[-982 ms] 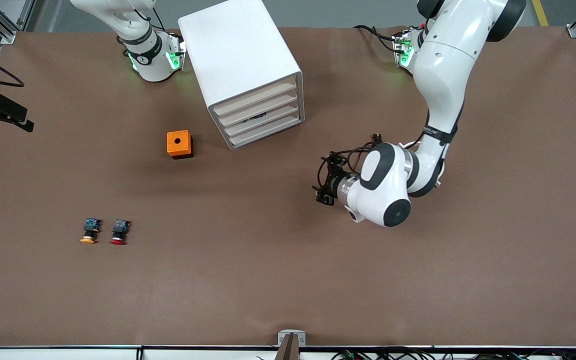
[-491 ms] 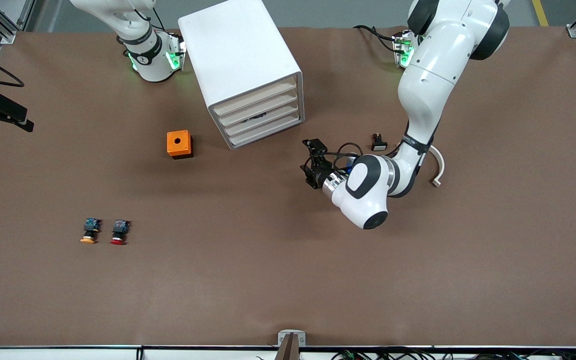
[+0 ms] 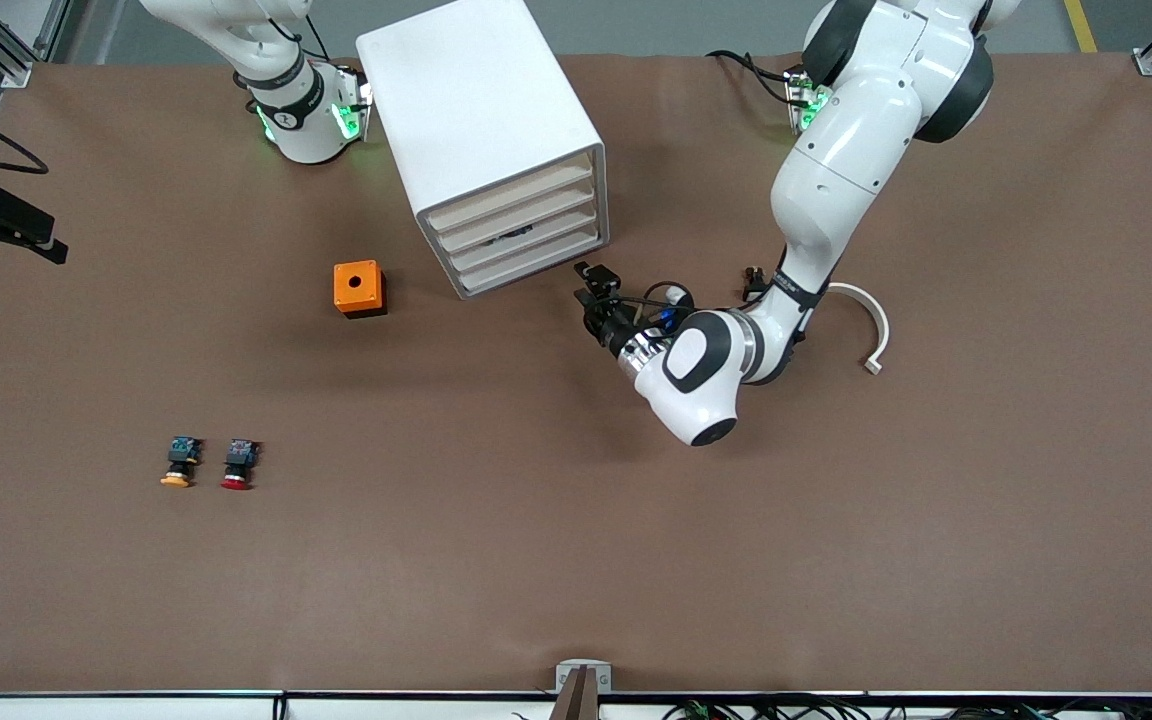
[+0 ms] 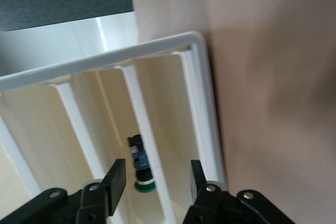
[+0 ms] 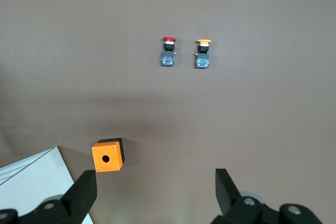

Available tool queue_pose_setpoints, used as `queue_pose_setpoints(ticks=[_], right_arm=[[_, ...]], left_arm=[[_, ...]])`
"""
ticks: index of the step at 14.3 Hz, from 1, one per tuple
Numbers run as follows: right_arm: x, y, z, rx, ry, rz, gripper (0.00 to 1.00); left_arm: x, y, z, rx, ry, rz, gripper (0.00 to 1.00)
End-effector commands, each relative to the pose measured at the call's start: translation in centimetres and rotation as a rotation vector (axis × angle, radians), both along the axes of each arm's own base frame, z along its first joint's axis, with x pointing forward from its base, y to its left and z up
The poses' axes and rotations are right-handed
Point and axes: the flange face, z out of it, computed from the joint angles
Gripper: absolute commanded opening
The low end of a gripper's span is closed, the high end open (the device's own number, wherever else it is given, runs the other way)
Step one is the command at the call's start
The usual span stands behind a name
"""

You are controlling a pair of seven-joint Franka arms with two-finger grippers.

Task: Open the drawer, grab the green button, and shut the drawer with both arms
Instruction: 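Pull the drawer out of the white cabinet with the left gripper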

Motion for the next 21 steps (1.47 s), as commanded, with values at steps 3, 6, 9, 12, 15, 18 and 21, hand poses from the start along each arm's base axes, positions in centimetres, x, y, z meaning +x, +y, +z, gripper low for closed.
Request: queue_pose_setpoints(ticks=[3,6,9,12,15,18,21], right_arm=[[0.1,-0.4,0.1,-0.011,-0.002,0.000,1.00],[0.1,-0.5,0.2,-0.011,-0.004,-0.001,1.00],[0.1,-0.5,0.2,-0.011,-0.004,-0.001,1.00],[0.1,-0.5,0.2,-0.011,-0.005,0.000,1.00],[0.4,-0.6,0.0,-0.050,-0.004,0.005,1.00],[0.7,-0.6,0.1,-0.066,-0.023,0.008,1.00],[0.8,-0.6,0.0,-0.063,-0.026,0.007,1.00]], left_arm=[[-2.2,-2.5,-1.0,-0.019,0.082,-0.016,0.52],[-3.3,-2.5,-2.3,0.025,0.145,-0.013,0.52],[-5.0,-4.0,-2.2,0.022,0.163,-0.046,0.52],[-7.8,-5.5,-3.0,0.025,0.206,-0.097,0.48],[-10.6,-6.0,-4.4,0.053,0.249,-0.141,0.41],[-11.6,-6.0,-4.8,0.068,0.271,-0.160,0.27],[-11.2,-5.8,-4.8,0.074,0.273,-0.153,0.18]])
